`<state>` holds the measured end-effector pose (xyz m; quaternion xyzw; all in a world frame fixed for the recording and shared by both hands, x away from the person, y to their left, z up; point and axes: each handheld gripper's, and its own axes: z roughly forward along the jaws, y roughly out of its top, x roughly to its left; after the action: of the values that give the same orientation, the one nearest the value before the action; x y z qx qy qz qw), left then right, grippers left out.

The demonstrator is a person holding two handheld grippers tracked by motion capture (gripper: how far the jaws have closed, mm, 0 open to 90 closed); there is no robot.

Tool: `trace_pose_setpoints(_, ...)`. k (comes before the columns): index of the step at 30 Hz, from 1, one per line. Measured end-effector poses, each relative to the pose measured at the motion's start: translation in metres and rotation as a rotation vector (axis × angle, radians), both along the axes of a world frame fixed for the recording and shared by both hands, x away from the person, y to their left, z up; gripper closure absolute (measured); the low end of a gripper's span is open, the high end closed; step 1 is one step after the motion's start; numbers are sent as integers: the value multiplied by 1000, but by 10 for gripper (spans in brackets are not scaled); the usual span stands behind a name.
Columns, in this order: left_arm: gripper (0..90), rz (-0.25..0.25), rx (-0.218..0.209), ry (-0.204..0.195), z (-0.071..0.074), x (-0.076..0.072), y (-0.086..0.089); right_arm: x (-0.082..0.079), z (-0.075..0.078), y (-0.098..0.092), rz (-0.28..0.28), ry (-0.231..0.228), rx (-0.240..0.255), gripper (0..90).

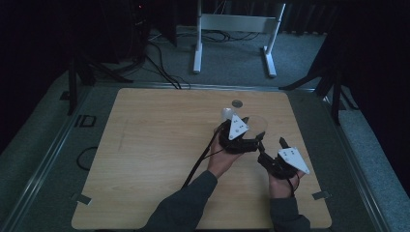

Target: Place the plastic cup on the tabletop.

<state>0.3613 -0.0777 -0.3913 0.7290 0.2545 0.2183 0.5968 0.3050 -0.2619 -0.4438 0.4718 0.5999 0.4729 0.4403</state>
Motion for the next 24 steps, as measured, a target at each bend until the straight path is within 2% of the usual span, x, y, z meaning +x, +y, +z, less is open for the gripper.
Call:
trace_pose_setpoints(12, 279, 2, 8, -15, -5, -7, 8, 1, -1, -1, -4, 7, 4, 247)
trace_pose_setpoints(24, 278, 0, 6, -2, -19, -11, 14, 2, -1, -2, -12, 6, 8, 247)
